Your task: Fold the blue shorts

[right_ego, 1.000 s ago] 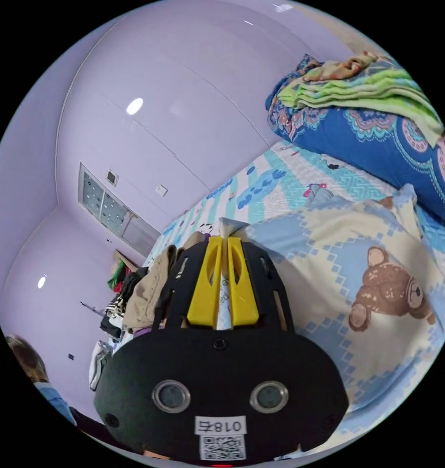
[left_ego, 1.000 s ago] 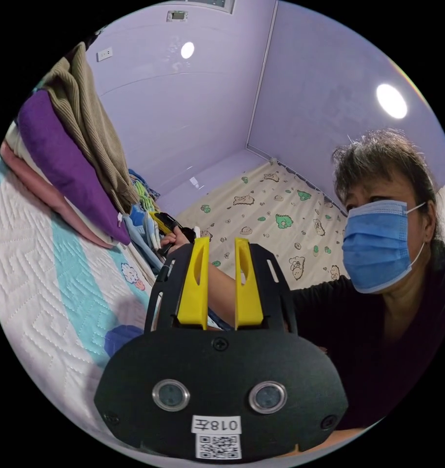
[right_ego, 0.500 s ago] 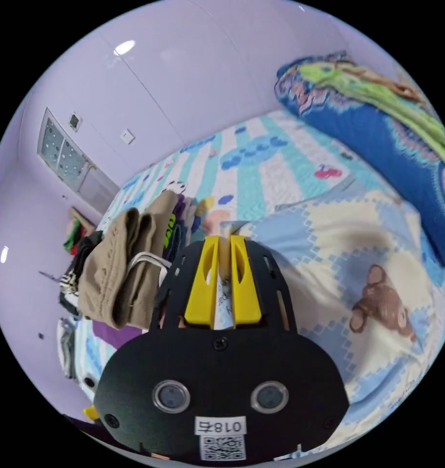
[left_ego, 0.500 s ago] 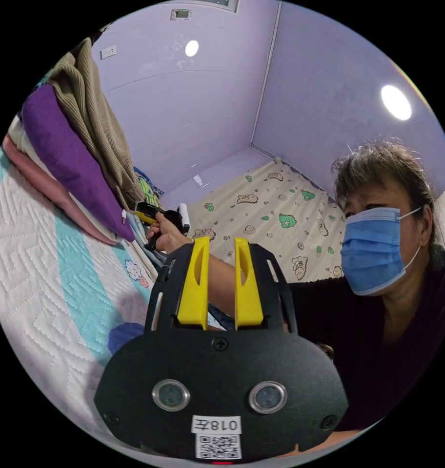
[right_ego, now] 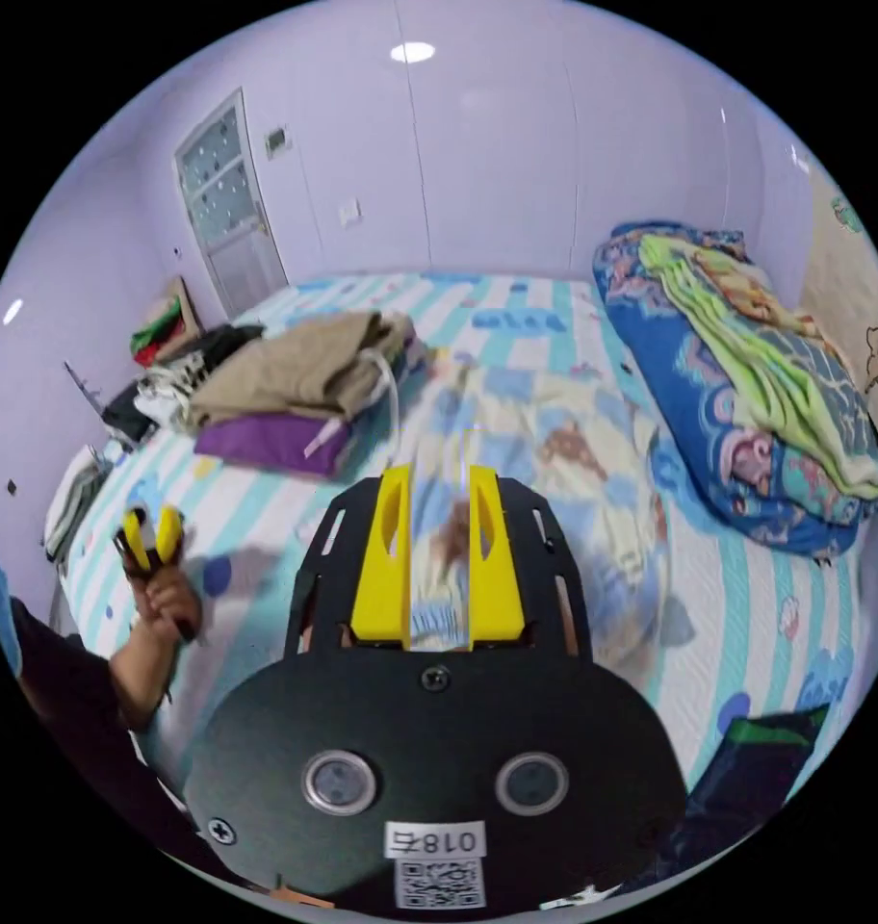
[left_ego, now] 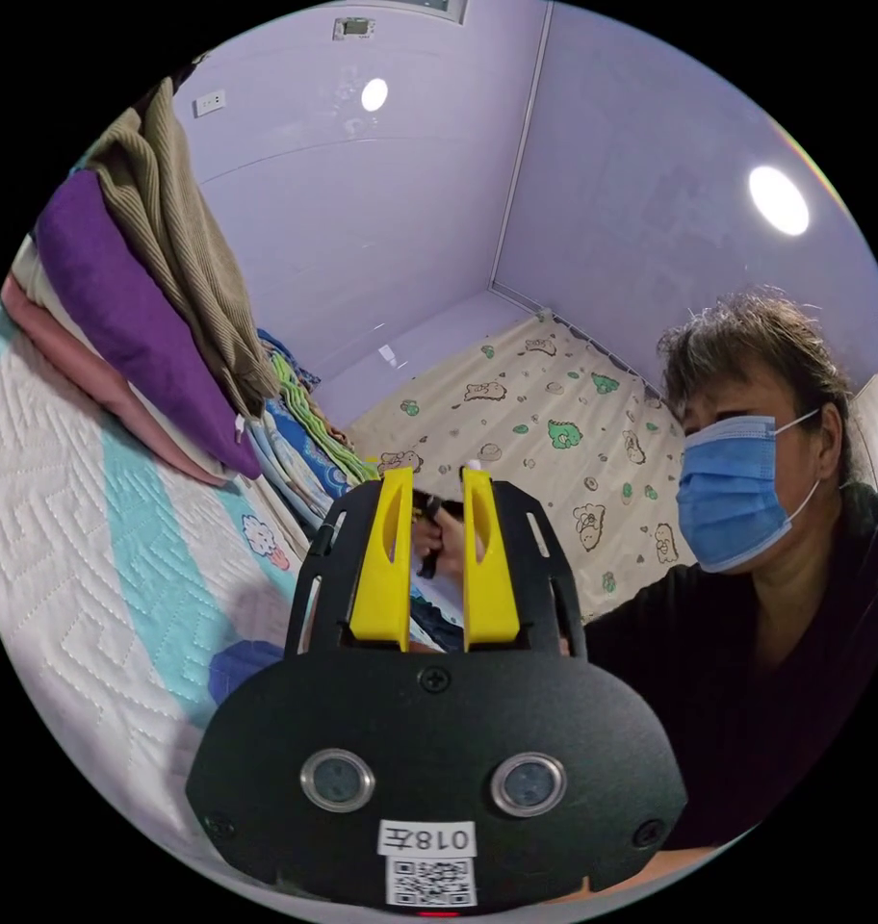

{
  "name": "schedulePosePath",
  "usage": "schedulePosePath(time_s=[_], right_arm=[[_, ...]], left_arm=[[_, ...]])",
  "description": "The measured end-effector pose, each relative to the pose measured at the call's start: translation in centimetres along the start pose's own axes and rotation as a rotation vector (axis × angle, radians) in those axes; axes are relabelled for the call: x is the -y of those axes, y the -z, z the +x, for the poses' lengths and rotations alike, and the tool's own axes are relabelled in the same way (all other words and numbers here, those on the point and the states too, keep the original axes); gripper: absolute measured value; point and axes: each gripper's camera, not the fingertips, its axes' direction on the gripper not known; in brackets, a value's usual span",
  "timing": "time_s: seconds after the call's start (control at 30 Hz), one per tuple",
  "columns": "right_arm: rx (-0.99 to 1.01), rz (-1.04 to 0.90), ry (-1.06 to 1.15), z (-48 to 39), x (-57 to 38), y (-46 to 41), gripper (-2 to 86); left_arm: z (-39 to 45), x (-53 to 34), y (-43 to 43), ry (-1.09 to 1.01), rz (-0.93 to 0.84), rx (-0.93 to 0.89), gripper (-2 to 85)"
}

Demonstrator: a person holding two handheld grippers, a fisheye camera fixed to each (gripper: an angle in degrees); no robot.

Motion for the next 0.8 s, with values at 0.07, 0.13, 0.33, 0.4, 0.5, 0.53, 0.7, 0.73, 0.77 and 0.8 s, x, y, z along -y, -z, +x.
schedulePosePath(time_s=[0.07, 0.13, 0.33, 0.4, 0.5, 0.53, 0.7, 0.73, 0.77, 0.8], right_arm=[[-0.038, -0.047, 0.006, -1.1, -2.7, -1.0, 10.7], [-0.015, 0.013, 0.020, -2.5, -5.1, -0.5, 11.2], [-0.332, 0.025, 0.306, -9.2, -8.8, -0.6, 9.0], [-0.331, -0.024, 0.305, -9.7, -9.2, -0.6, 4.9], [-0.248, 0.024, 0.220, -9.3, -9.5, 2.5, 3.4], [-0.214, 0.027, 0.204, -9.3, -9.6, 3.0, 3.4], [-0.181, -0.073, 0.098, -7.4, -11.4, 3.3, 7.6], [-0.155, -0.064, 0.070, -7.0, -11.8, 4.0, 8.3], [-0.094, -0.022, 0.013, -6.3, -12.9, 6.1, 9.9], [-0.051, 0.056, -0.021, -6.3, -14.6, 9.0, 10.8]], left_arm=[[0.6, 1.7, -0.6, -0.002, 0.000, 0.002, 8.2], [1.1, 3.0, -1.2, -0.001, 0.004, 0.002, 8.3], [3.4, 7.7, -4.2, -0.023, -0.014, 0.002, 8.4], [4.9, 9.4, -5.7, -0.057, -0.042, 0.018, 8.6], [8.8, 12.4, -8.8, -0.163, -0.108, 0.086, 8.7], [10.6, 13.5, -10.5, -0.217, -0.153, 0.141, 8.8], [15.5, 16.5, -19.4, -0.363, -0.322, 0.291, 9.6], [15.7, 17.3, -21.5, -0.335, -0.361, 0.321, 9.8], [16.3, 18.4, -23.4, -0.300, -0.386, 0.311, 9.9], [16.9, 19.0, -24.2, -0.294, -0.389, 0.302, 9.9]])
